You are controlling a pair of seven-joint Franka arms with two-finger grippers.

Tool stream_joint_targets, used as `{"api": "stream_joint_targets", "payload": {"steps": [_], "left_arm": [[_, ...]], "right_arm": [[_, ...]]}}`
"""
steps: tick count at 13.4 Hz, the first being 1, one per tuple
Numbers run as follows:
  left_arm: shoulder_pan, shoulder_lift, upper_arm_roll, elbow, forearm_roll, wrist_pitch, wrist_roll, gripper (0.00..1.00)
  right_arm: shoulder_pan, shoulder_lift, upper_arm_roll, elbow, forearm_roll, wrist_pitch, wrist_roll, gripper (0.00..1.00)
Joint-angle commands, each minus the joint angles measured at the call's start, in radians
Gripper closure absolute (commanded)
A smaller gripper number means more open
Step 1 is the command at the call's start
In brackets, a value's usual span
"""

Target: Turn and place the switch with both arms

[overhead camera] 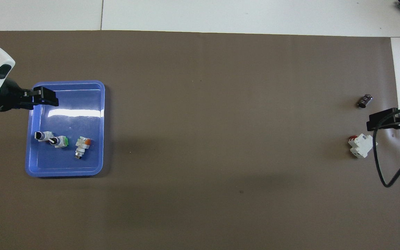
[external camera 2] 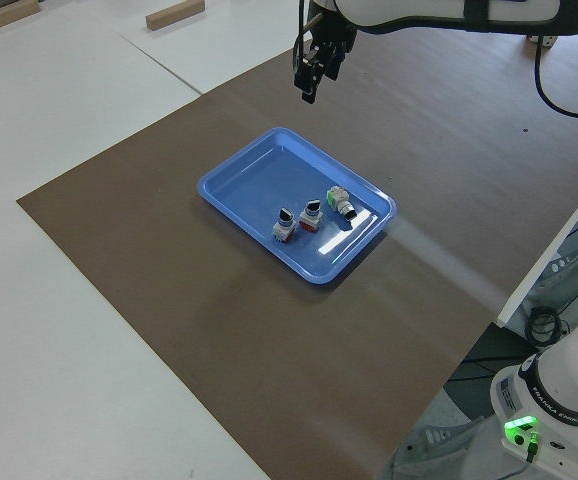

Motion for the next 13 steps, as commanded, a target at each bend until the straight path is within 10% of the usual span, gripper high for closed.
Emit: {"api": "stream_joint_targets", "payload": {"steps": [1, 6, 9, 10, 13], "left_arm": [[-0.067, 0.053, 0.009, 0.163, 0.070, -0.222, 0.005, 0.29], [-0.085, 0.152, 0.017, 0.472, 0.075, -0.551, 0.020, 0.34], [-0.082, 0.101, 0.020, 0.443, 0.076, -0.532, 0.056, 0.25], [-0.081, 0.074, 0.020, 0.385, 0.085, -0.510, 0.071, 0.01], [-0.081, 0.048, 0.020, 0.333, 0.087, -0.399, 0.063, 0.00]], "right_arm": [[-0.002, -0.011, 0.016, -0.004, 0.002, 0.028, -0.001, 0.00], [-0.025, 0.049, 0.016, 0.070, 0.016, -0.004, 0.031, 0.00], [-0.022, 0.041, 0.016, 0.058, 0.040, 0.002, 0.076, 0.00], [-0.018, 0.040, 0.016, 0.058, 0.036, 0.002, 0.076, 0.00], [-0.015, 0.038, 0.016, 0.056, 0.025, 0.004, 0.062, 0.00]]}}
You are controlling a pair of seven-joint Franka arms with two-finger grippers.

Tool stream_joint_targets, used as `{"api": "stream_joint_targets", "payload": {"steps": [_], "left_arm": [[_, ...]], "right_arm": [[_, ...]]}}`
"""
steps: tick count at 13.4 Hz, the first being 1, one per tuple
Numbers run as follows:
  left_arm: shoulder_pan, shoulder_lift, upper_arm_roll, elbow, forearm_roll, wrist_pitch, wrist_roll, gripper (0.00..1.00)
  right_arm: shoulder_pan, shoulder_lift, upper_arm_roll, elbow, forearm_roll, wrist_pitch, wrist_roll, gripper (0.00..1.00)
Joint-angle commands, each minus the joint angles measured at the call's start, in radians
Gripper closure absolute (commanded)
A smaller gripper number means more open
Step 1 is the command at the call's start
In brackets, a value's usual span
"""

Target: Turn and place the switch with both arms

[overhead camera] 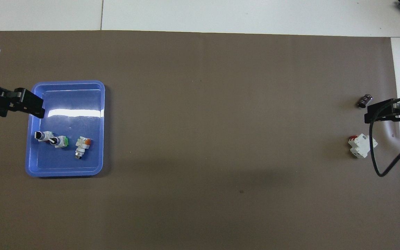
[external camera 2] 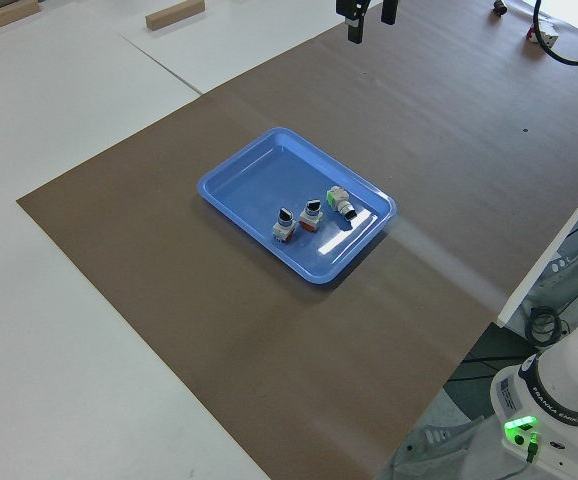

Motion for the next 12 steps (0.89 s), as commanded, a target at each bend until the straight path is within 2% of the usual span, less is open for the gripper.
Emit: {"api": "stream_joint_targets", "payload": {"steps": [1, 5, 12], "left_arm": [[0.000, -0.040, 0.002, -0.063, 0.025, 0.080, 0.016, 0.00], [0.023, -0.031, 0.004, -0.071, 0.024, 0.224, 0.013, 0.00], [0.023, -0.036, 0.005, -0.080, 0.047, 0.215, 0.016, 0.00]], "right_arm": [[-0.001, 0.004, 0.008, 0.012, -0.002, -0.001, 0.002, 0.00], [0.001, 0.005, 0.006, 0.011, -0.007, -0.002, -0.055, 0.00], [-0.001, 0.001, 0.006, 0.000, -0.005, -0.010, -0.055, 0.00]]}}
